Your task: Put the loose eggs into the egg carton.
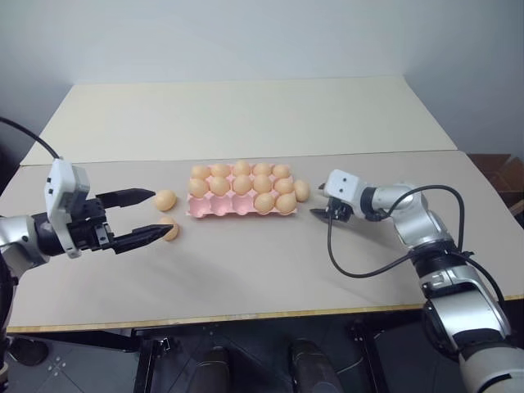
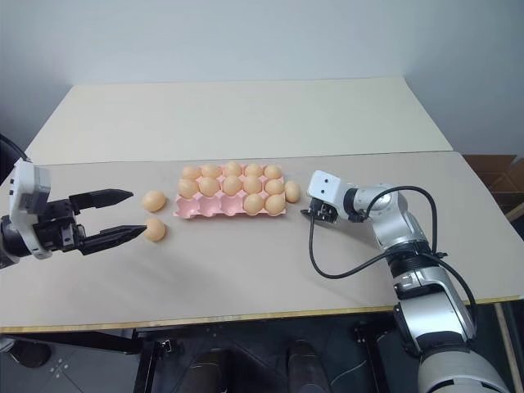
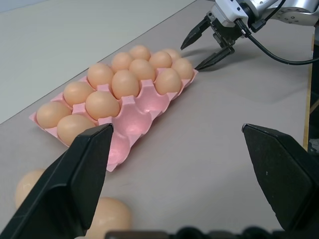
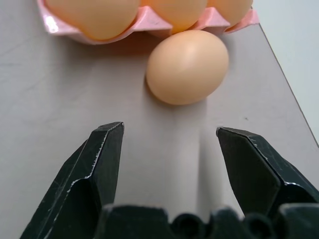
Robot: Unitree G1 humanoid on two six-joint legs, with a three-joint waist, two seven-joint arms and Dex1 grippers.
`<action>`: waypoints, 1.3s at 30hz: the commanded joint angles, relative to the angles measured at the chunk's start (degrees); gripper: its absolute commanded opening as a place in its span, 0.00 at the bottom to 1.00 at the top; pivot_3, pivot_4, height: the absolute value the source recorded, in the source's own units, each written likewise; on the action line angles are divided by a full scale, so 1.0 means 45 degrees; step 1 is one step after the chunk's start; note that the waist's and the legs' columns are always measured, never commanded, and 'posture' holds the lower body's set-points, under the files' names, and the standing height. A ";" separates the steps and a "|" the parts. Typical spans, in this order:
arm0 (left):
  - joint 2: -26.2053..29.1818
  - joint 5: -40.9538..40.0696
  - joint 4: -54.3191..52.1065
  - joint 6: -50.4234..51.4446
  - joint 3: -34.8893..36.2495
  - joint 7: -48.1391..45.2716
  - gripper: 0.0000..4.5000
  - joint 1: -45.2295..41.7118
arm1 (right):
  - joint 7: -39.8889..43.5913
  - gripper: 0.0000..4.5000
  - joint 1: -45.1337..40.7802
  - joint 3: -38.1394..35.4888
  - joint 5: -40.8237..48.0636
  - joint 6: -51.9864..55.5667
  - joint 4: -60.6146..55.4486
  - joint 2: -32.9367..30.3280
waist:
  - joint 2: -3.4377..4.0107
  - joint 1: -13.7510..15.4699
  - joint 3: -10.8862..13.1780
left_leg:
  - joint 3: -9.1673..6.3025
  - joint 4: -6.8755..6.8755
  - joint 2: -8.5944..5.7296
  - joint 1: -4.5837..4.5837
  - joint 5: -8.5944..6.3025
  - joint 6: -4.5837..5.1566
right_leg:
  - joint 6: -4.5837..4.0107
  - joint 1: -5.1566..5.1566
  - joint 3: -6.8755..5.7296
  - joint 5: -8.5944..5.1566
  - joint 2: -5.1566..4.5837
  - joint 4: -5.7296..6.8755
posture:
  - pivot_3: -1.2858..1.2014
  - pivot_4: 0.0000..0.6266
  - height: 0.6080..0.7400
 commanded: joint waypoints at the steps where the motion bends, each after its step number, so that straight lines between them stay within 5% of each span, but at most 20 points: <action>1: 0.0153 0.0014 -0.0112 -0.0322 0.0173 -0.0075 1.00 -0.0196 | -0.0278 0.78 -0.0748 -0.0093 0.0003 -0.0701 0.0399 0.0209 | 0.0000 0.0001 0.0000 | 0.0000 0.0000 0.0001 0.0000 0.0000 0.0000 | 0.0000 0.0000 0.0000 0.0000 0.0001 -0.0001 | 0.52 0.24 1.00; 25: 0.0141 0.0048 -0.0301 -0.0391 0.0376 -0.0026 1.00 -0.0086 | -0.2379 0.78 -0.2236 0.0458 -0.1167 -0.2043 0.3526 0.1497 | 0.0000 0.0001 0.0000 | -0.0001 -0.0001 -0.0001 -0.0004 -0.0001 -0.0002 | 0.0000 -0.0005 0.0000 0.0000 -0.0001 -0.0001 | 0.52 0.24 1.00; 32: 0.0192 0.0089 -0.0270 -0.0437 0.0438 -0.0065 1.00 -0.0074 | -0.2429 0.38 -0.2383 0.0264 -0.1058 -0.2102 0.3510 0.1453 | 0.0001 -0.0017 0.0001 | -0.0002 -0.0001 0.0000 -0.0003 -0.0001 -0.0002 | -0.0001 -0.0006 0.0001 0.0001 0.0001 -0.0002 | 0.52 0.24 1.00; 39: 0.0130 0.0121 -0.0157 -0.0562 0.0259 -0.0126 1.00 -0.0101 | -0.2228 0.38 -0.1998 0.0008 -0.0919 -0.1673 0.2503 0.0773 | 0.0002 0.0009 0.0001 | -0.0002 -0.0001 -0.0002 -0.0006 -0.0001 -0.0003 | 0.0000 -0.0007 0.0001 0.0001 -0.0003 0.0000 | 0.52 0.24 1.00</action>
